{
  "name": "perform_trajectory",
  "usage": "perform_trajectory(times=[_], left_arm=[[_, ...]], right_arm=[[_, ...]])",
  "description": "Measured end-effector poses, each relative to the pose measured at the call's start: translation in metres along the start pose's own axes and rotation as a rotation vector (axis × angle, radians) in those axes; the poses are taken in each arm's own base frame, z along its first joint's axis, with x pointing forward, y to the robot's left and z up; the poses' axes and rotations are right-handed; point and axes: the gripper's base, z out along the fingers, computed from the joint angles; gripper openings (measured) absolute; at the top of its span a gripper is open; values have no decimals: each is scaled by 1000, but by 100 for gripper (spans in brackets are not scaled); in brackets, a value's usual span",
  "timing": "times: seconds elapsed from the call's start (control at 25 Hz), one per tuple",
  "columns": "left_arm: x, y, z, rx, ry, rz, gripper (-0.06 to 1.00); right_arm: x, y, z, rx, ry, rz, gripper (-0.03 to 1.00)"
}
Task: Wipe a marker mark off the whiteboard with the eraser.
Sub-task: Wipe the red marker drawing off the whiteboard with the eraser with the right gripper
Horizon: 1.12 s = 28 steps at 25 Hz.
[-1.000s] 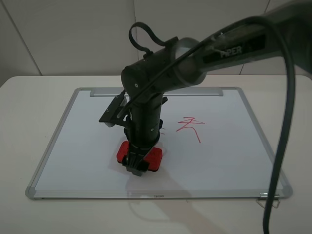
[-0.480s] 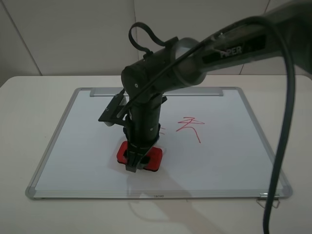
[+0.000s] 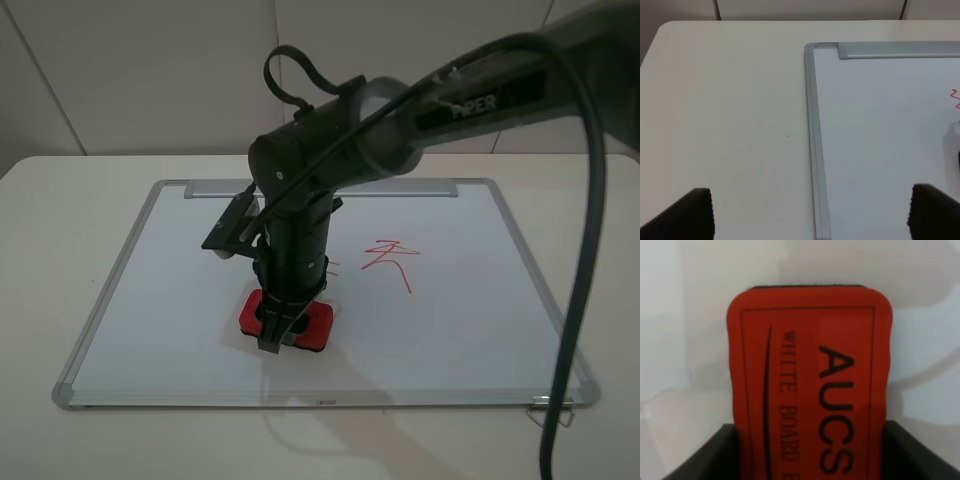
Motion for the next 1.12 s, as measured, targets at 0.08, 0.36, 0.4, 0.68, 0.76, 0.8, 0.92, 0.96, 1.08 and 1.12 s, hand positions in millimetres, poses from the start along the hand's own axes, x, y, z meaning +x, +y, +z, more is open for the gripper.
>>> perform_trajectory(times=[0.08,0.36,0.4,0.68,0.76,0.8,0.92,0.96,1.08,1.12], left_arm=[[0,0,0,0,0,0,77],[0,0,0,0,0,0,77],[0,0,0,0,0,0,77],[0,0,0,0,0,0,77],[0,0,0,0,0,0,77],[0,0,0,0,0,0,77],[0,0,0,0,0,0,77],[0,0,0,0,0,0,77],[0,0,0,0,0,0,77],[0,0,0,0,0,0,77]], right_arm=[[0,0,0,0,0,0,49],[-7,-4,-23,-4,12,2,49],[-8,-4,-28,-4,13,8,49],[-11,-19,-46,29,13,190,49],[-7,-24,-47,53,33,260,49],[-5,-27,-47,66,42,289,49],[-3,-36,-48,104,38,395,49],[-3,-36,-48,104,38,395,49],[0,-45,-49,119,23,463,49],[3,-50,-49,120,18,486,49]])
